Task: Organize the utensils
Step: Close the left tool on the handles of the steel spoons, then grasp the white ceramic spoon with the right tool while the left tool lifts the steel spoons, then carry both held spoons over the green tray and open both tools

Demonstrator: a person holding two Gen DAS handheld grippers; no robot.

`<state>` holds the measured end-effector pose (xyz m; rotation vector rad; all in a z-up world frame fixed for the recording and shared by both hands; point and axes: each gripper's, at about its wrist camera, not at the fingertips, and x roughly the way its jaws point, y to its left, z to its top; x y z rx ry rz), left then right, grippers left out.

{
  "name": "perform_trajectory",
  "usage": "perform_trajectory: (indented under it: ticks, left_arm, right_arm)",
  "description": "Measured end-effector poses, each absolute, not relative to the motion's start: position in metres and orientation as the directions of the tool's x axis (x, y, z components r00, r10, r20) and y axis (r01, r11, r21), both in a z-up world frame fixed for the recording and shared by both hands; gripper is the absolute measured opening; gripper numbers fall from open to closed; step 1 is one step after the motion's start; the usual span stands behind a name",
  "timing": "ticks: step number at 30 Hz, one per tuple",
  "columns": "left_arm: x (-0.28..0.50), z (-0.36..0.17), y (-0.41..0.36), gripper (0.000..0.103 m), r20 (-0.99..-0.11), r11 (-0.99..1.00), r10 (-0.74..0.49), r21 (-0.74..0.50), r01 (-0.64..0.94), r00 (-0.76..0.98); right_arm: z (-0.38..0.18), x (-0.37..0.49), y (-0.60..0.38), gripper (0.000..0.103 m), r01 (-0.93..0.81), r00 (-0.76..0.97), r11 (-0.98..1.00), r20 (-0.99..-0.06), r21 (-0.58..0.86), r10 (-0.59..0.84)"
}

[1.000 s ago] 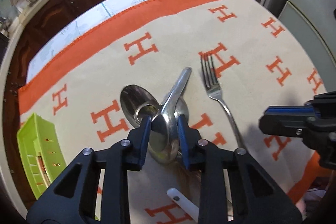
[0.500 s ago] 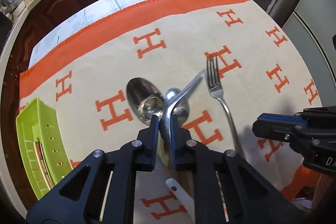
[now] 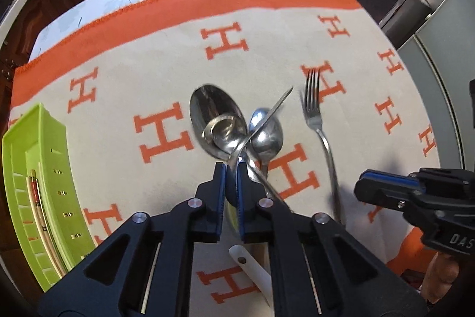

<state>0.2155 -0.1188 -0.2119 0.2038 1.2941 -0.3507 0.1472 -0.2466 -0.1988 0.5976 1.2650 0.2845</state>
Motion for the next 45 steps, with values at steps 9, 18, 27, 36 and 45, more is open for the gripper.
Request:
perform_trajectory:
  ticks: [9,18,27,36,45]
  left_arm:
    - [0.205,-0.212,-0.103,0.004,-0.957,0.956,-0.134,-0.057,0.286,0.259]
    - [0.183,-0.186,-0.068,0.004,-0.933,0.965,-0.199,-0.133,0.227,0.299]
    - [0.148,-0.147,-0.023,0.004,-0.894,0.960,-0.263,-0.205,0.189,0.362]
    - [0.123,-0.123,0.034,0.004,-0.871,0.964,-0.267,-0.240,0.116,0.413]
    - [0.106,-0.117,0.069,0.004,-0.862,0.978,-0.203,-0.202,0.052,0.465]
  right_arm:
    - [-0.198,0.143,-0.229,0.009,0.082,0.267,0.833,-0.818,0.546,0.510]
    - [-0.203,0.137,-0.184,0.011,-0.023,0.142,0.798,-0.789,0.602,0.598]
    - [-0.222,0.139,-0.154,0.026,-0.071,0.045,0.803,-0.802,0.592,0.596]
    - [-0.220,0.132,-0.128,0.013,-0.172,0.020,0.828,-0.839,0.534,0.544]
    - [-0.204,0.120,-0.138,0.006,-0.077,0.048,0.824,-0.823,0.562,0.566]
